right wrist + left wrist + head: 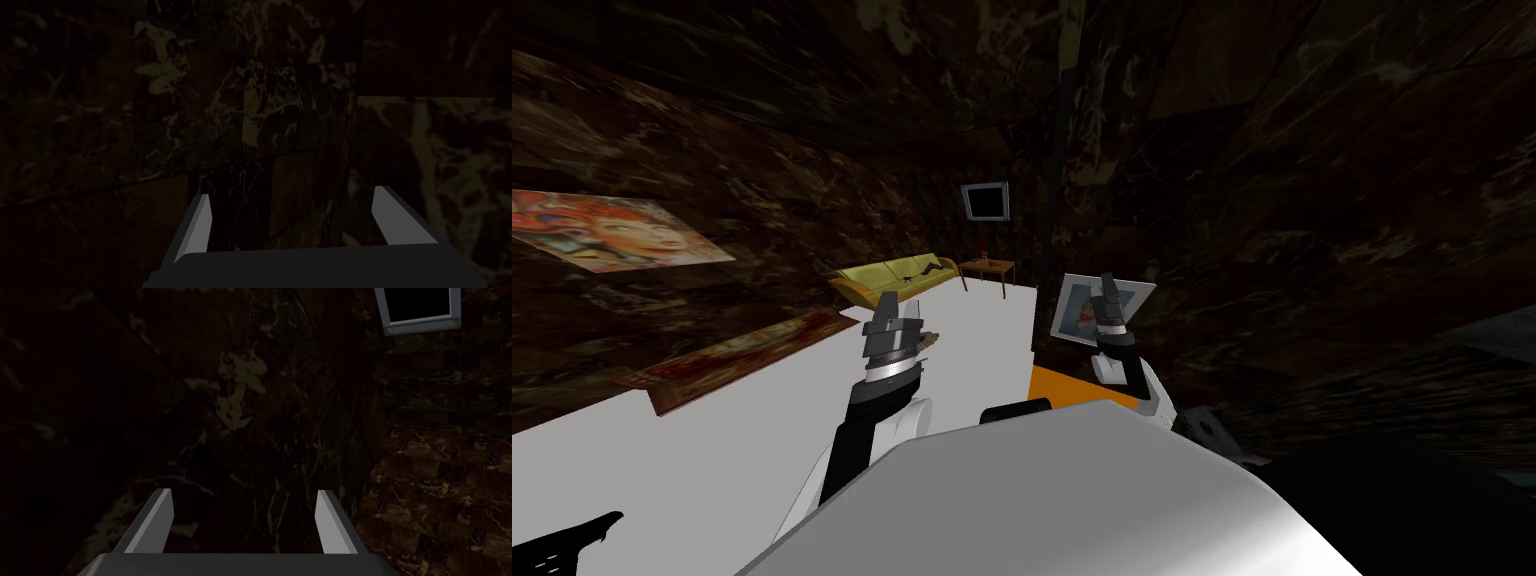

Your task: Push the door open

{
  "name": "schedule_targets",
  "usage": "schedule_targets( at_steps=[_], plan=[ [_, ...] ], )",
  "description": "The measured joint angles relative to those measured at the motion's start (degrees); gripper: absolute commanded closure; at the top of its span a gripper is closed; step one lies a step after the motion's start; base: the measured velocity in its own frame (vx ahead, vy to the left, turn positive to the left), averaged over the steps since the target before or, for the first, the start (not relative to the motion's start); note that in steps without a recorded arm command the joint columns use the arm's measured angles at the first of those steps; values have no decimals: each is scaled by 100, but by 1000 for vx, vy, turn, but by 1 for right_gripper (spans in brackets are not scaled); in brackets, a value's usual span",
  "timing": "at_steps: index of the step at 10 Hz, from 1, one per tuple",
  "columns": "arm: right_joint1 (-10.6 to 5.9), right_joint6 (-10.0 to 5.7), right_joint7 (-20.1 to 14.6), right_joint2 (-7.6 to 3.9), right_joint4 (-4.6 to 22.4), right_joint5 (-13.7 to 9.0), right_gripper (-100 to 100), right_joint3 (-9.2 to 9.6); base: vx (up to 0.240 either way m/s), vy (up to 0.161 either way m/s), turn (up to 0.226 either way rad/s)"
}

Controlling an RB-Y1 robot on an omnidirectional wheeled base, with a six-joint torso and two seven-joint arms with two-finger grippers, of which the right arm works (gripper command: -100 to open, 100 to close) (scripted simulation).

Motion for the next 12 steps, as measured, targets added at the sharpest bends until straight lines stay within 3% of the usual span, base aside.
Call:
schedule_targets(
  at_steps=[3, 6, 8, 12],
  plan=[
    [-259, -64, -114, -231, 5, 40, -100, -106, 114, 153, 47],
    [-518, -265, -221, -460, 153, 74, -100, -221, 125, 152, 45],
    [-693, -319, -290, -605, 166, 109, -100, -279, 120, 176, 52],
    [-1177, -494, -494, -1035, 297, 162, -100, -508, 159, 143, 50]
  ],
)
